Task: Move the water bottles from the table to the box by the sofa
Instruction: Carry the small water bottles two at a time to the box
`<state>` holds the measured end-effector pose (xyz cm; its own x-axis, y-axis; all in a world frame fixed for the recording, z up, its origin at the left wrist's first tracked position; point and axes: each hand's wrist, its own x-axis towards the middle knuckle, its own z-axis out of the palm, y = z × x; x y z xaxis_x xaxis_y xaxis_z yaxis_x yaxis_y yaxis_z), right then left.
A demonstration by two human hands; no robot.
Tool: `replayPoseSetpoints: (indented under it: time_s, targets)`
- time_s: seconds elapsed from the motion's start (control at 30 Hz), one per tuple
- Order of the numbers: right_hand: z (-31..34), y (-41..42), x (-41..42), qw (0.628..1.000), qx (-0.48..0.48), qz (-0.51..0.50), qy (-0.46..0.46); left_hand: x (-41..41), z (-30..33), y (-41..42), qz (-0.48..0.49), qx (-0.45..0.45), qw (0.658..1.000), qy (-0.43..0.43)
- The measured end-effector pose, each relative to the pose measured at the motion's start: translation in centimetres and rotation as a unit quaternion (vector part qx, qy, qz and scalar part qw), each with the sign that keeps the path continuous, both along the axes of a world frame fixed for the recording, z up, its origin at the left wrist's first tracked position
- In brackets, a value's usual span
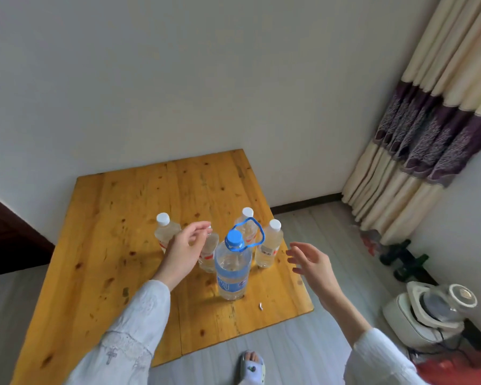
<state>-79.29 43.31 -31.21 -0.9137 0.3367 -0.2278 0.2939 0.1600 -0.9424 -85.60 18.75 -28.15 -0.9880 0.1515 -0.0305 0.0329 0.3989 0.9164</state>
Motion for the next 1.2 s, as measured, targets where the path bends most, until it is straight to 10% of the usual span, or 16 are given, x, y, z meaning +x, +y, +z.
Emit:
replayPoseSetpoints:
  time_s: [0.3, 0.7, 1.2]
  targets:
    - [-5.0, 1.7, -9.3, 0.979, 0.195, 0.058, -0.024, -12.9, -3.5, 4.9, -0.132, -0.157, 0.976, -0.071]
    - [-8.2, 1.5, -11.6, 0.973, 0.192, 0.128, 0.004, -15.9, -8.5, 8.4, -0.229, -0.252, 0.939, -0.054]
    - [0.7, 2.6, -5.1, 0.963, 0.179, -0.179, 0.098, -16.0, 0.8, 12.5, -0.295, -0.1, 0.938, 0.154]
